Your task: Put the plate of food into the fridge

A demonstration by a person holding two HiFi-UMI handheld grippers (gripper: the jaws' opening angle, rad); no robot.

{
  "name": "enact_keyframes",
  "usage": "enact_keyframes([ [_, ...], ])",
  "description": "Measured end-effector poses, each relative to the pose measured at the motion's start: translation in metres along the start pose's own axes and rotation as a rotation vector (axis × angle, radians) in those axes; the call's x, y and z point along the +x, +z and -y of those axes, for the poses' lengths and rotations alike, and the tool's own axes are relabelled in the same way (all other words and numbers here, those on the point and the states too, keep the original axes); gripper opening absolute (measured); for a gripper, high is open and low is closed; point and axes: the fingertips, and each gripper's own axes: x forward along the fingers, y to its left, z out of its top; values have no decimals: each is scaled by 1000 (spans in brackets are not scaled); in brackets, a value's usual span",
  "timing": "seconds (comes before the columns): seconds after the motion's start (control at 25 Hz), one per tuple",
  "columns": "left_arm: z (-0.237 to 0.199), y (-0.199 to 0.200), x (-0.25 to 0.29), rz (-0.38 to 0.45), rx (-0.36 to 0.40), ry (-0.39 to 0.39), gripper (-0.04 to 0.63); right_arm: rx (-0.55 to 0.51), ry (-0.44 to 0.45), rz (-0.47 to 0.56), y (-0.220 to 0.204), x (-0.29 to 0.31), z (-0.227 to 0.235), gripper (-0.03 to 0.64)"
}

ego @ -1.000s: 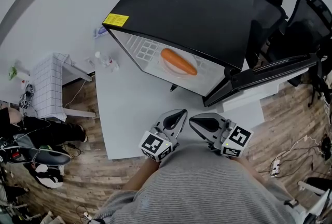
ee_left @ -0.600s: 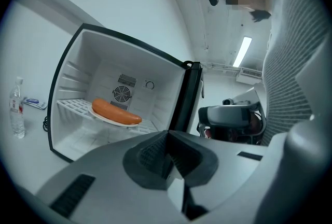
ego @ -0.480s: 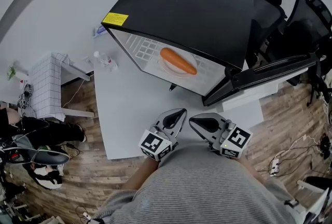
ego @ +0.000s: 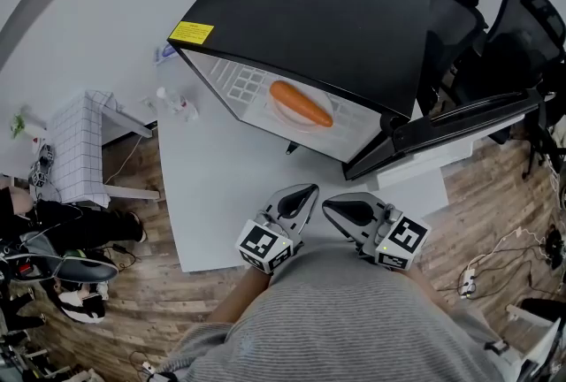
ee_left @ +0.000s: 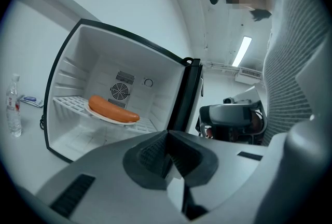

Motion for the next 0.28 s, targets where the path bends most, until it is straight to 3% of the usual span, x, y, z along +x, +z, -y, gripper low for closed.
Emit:
enact_keyframes([
  [0.28,-1,-4,2,-7,-5,5,11,3,0,3,-2,0,2,12],
])
